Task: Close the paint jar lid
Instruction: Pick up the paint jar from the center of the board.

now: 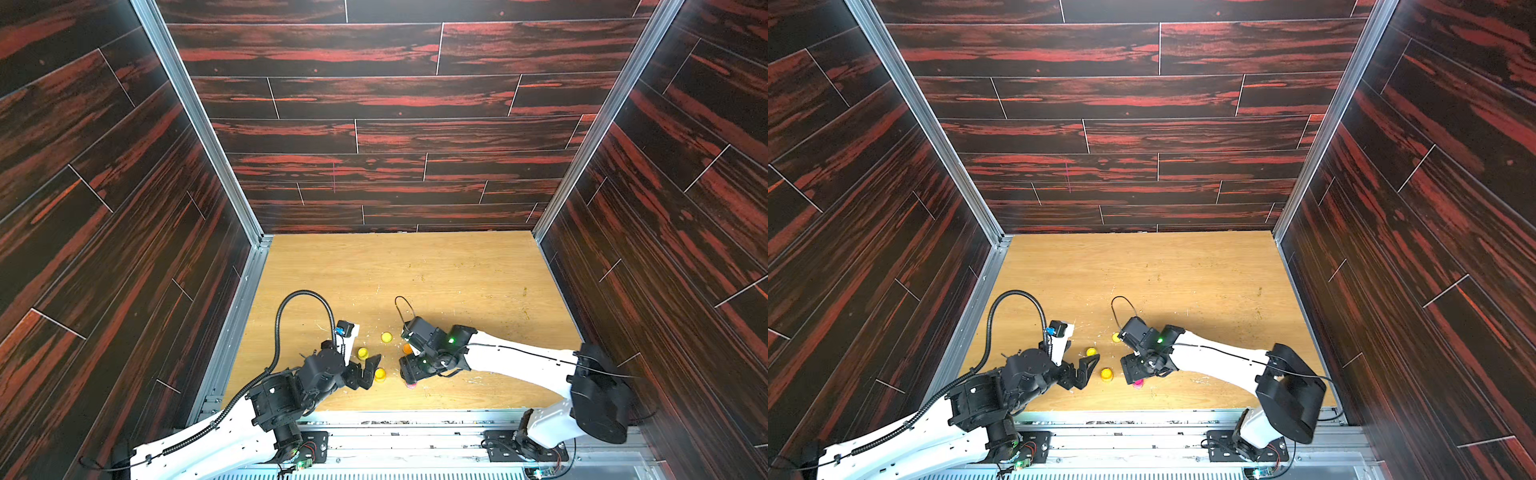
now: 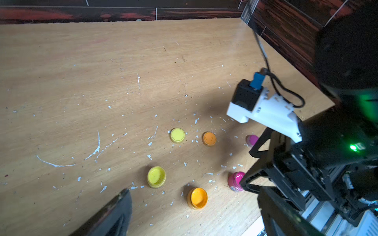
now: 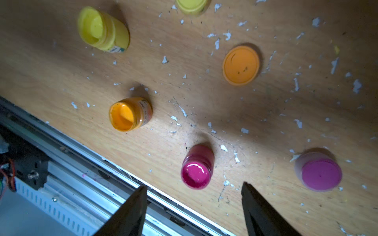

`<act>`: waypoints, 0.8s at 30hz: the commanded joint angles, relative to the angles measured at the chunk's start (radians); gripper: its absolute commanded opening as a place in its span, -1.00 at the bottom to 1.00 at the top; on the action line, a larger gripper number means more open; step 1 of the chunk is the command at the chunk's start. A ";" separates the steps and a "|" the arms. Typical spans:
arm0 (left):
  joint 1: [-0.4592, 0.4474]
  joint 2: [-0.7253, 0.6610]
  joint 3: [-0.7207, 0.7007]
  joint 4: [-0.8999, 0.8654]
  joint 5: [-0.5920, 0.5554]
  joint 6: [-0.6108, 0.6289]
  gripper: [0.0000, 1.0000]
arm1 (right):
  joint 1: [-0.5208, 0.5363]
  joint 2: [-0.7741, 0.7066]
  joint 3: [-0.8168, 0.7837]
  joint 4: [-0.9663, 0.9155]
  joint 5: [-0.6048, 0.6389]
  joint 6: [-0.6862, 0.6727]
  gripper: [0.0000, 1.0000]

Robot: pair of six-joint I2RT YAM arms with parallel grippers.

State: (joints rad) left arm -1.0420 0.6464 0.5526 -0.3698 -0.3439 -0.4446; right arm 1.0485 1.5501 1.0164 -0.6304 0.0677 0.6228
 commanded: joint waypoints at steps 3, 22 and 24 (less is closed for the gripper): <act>-0.037 -0.004 -0.014 0.046 -0.114 0.041 1.00 | 0.024 0.049 0.033 -0.035 0.010 0.044 0.42; -0.053 -0.052 -0.043 0.087 -0.119 0.067 1.00 | 0.048 0.137 0.020 -0.017 -0.012 0.068 0.14; -0.053 -0.054 -0.043 0.085 -0.119 0.067 1.00 | 0.048 0.142 0.017 -0.012 -0.012 0.071 0.14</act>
State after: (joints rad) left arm -1.0916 0.6056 0.5209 -0.2924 -0.4461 -0.3847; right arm 1.0885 1.6798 1.0374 -0.6380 0.0635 0.6807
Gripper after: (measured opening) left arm 0.997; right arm 0.570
